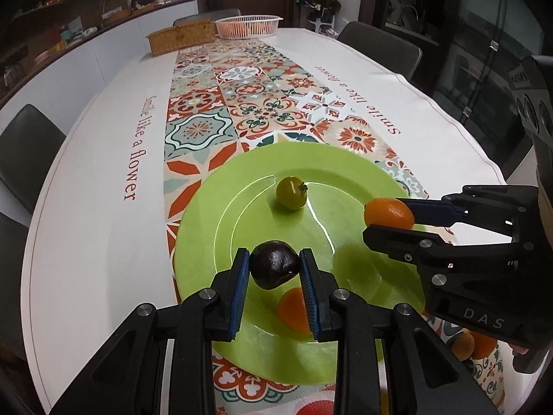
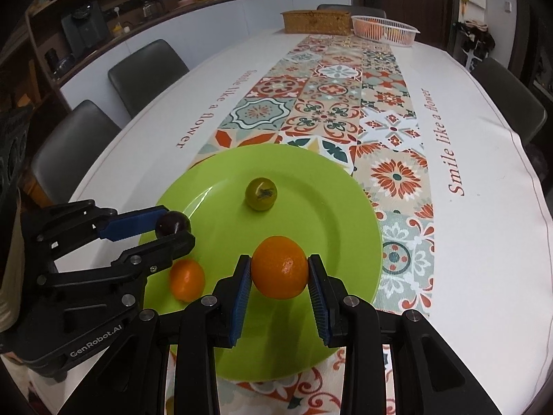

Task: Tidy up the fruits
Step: 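Open both grippers to release the fruits onto the plate, then lift both grippers away from the plate and pull back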

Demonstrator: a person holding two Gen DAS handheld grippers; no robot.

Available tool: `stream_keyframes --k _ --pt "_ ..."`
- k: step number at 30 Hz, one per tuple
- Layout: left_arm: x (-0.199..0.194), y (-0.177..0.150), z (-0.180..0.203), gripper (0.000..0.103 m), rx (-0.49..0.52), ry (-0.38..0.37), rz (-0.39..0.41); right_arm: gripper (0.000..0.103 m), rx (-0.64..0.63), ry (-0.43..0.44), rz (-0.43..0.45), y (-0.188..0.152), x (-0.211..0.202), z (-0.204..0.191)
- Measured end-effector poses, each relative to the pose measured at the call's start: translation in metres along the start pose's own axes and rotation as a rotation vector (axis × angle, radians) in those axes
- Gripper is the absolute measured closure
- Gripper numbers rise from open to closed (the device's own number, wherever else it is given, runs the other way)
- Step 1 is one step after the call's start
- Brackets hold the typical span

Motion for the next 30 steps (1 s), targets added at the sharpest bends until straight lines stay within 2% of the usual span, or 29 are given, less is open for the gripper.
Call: stream_keyframes --k 3,6,7,15,21,26,30 --pt "0.001 0.001 -0.001 0.073 0.001 0.000 -0.002 0.069 0.004 0.000 -0.009 0.000 0.004 0.000" --pt "-0.003 0.002 -0.001 0.062 0.013 0.019 0.013 0.069 0.000 -0.005 -0.005 -0.001 0.004 0.000" --pt "-0.005 0.002 -0.001 0.061 0.015 0.025 0.020 0.069 -0.001 -0.011 -0.004 -0.002 0.003 0.000" --pt "-0.029 -0.002 -0.001 0.061 -0.001 0.069 0.064 0.067 0.017 -0.013 0.035 -0.006 -0.014 0.001" --pt "-0.057 -0.011 0.005 0.061 -0.016 0.103 0.102 0.067 -0.014 -0.033 0.089 -0.012 -0.045 -0.006" --pt "-0.089 -0.022 0.013 0.059 -0.036 0.105 0.156 0.061 -0.045 -0.045 0.140 -0.022 -0.075 -0.017" --pt "-0.110 -0.032 0.024 0.056 -0.040 0.108 0.188 0.060 -0.050 -0.021 0.172 -0.034 -0.098 -0.024"
Point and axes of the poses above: each gripper's, at about its wrist camera, not at the fingertips, and x roughly the way its jaws point, z to its right, y to its top, the point moved 3 cm from there along x, roughly the way its jaws point, and after that the axes turned 3 degrees about -x, right-handed, at the moved point
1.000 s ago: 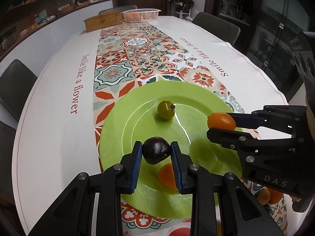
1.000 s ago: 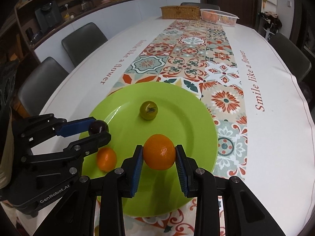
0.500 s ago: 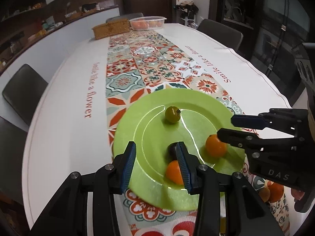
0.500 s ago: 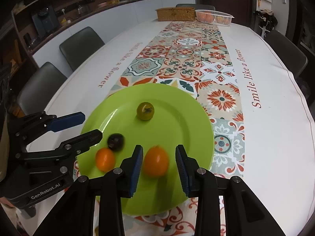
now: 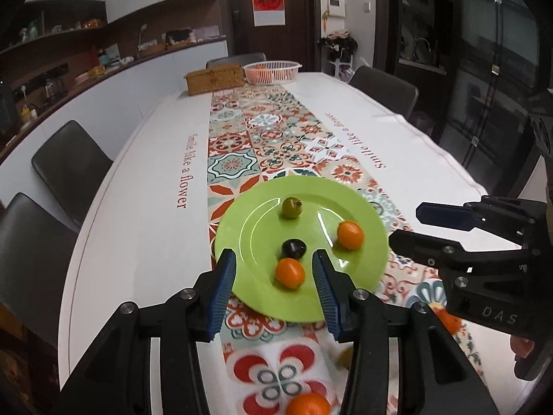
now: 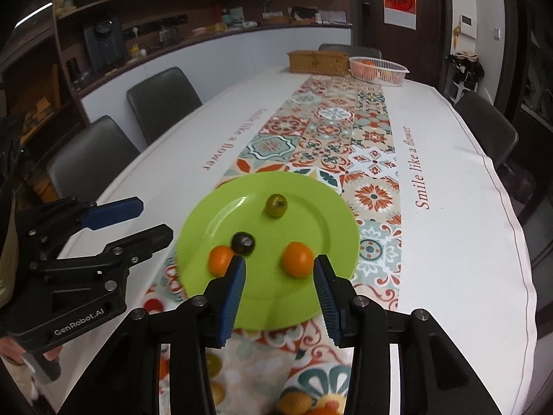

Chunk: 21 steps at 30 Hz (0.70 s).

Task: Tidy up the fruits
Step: 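Lift both grippers away from the plate and pull back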

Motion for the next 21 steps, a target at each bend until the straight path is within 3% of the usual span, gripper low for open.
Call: stream_keyframes --k 3,15,17,21 --pt "-0.018 -0.006 0.005 0.053 -0.008 0.001 0.021 0.050 -0.010 -0.007 0.030 -0.007 -0.018 -0.005" --pt "-0.083 -0.034 0.025 0.038 -0.044 -0.005 0.113 0.040 -0.058 -0.058 0.128 -0.037 -0.081 -0.021" --pt "-0.091 -0.039 0.030 0.037 -0.039 -0.003 0.123 0.034 -0.059 -0.061 0.140 -0.042 -0.088 -0.022" --pt "-0.105 -0.051 0.038 0.033 -0.025 0.006 0.143 0.034 -0.059 -0.058 0.149 -0.055 -0.102 -0.023"
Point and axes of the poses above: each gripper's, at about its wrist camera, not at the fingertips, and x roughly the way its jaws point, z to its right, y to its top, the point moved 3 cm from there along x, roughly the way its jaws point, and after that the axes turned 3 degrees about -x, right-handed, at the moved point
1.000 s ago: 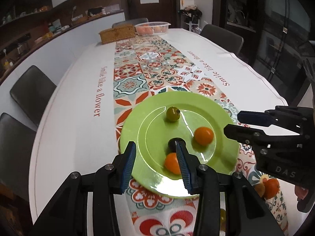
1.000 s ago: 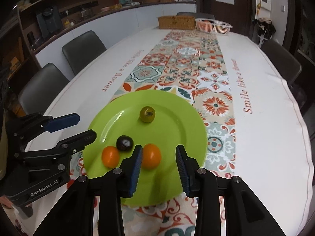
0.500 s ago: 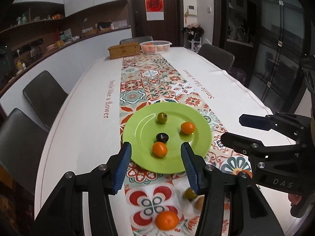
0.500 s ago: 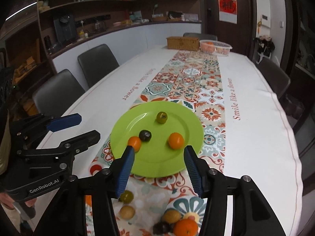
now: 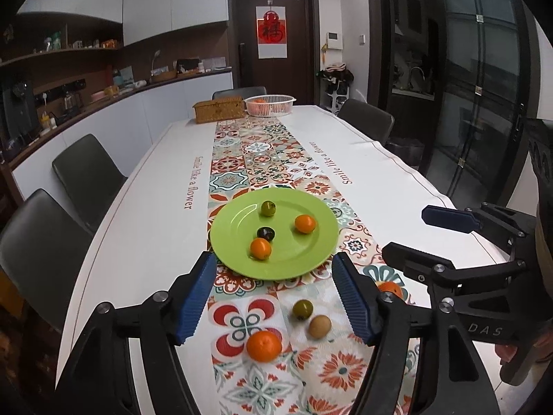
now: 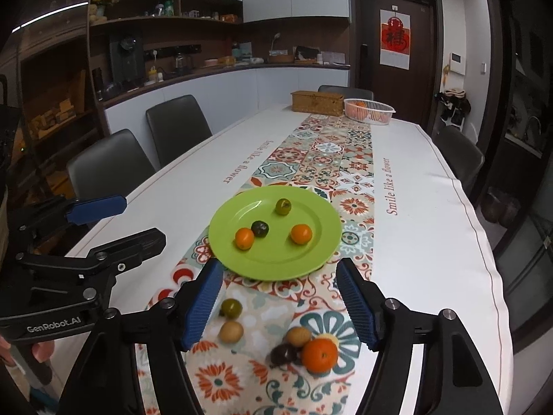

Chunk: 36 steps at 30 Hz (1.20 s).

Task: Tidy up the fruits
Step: 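Lift both grippers away from the plate and pull back, then move the left gripper toward a tan round fruit while the right gripper approaches an orange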

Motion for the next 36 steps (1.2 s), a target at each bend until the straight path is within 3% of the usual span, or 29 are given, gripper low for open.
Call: stream_keyframes --k 17,27,36 --pt "-0.035 -0.044 0.023 0.022 -0.020 0.000 0.070 0.034 -0.010 -0.046 0.046 -0.050 -0.042 0.000" --pt "-0.025 -0.067 0.036 0.021 -0.024 0.008 0.063 0.034 -0.056 -0.057 0.053 -0.070 -0.042 0.003" --pt "-0.001 -0.086 0.042 0.021 -0.013 0.013 0.018 0.034 -0.078 -0.068 0.006 -0.090 -0.024 0.010"
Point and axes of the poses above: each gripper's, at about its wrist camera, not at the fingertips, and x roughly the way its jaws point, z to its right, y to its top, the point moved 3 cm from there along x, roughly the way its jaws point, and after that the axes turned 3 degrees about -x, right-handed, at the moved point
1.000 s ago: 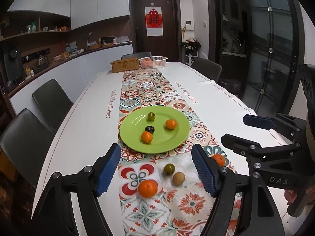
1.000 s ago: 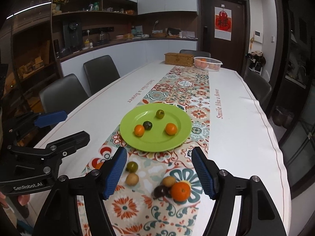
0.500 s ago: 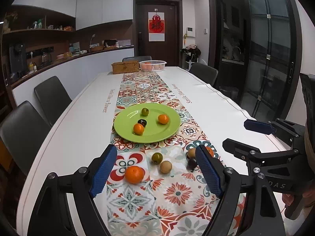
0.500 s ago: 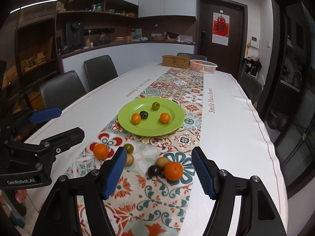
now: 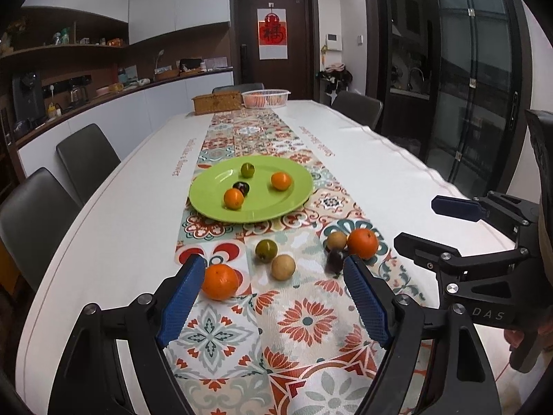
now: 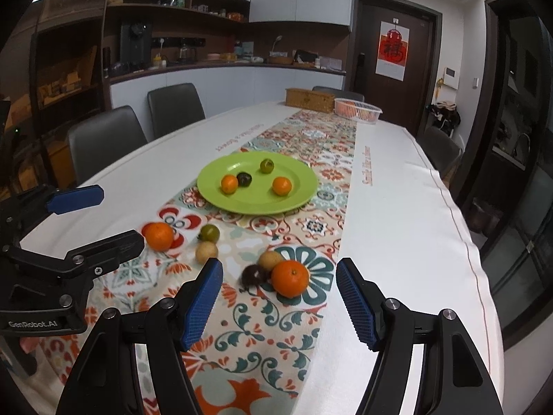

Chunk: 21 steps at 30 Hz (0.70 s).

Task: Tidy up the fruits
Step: 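Move the left gripper toward a tan round fruit while the right gripper approaches an orange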

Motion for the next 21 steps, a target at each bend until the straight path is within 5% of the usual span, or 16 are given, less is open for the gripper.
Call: stream_keyframes --k 11,21 --pt "0.034 -0.012 0.009 0.022 0.051 0.009 -0.072 0.034 -0.020 0.009 -0.099 -0.021 0.033 0.007" --pt "0.064 -0.012 0.011 0.040 0.059 -0.005 -0.156 0.039 0.004 0.028 -0.191 -0.028 0.063 0.020"
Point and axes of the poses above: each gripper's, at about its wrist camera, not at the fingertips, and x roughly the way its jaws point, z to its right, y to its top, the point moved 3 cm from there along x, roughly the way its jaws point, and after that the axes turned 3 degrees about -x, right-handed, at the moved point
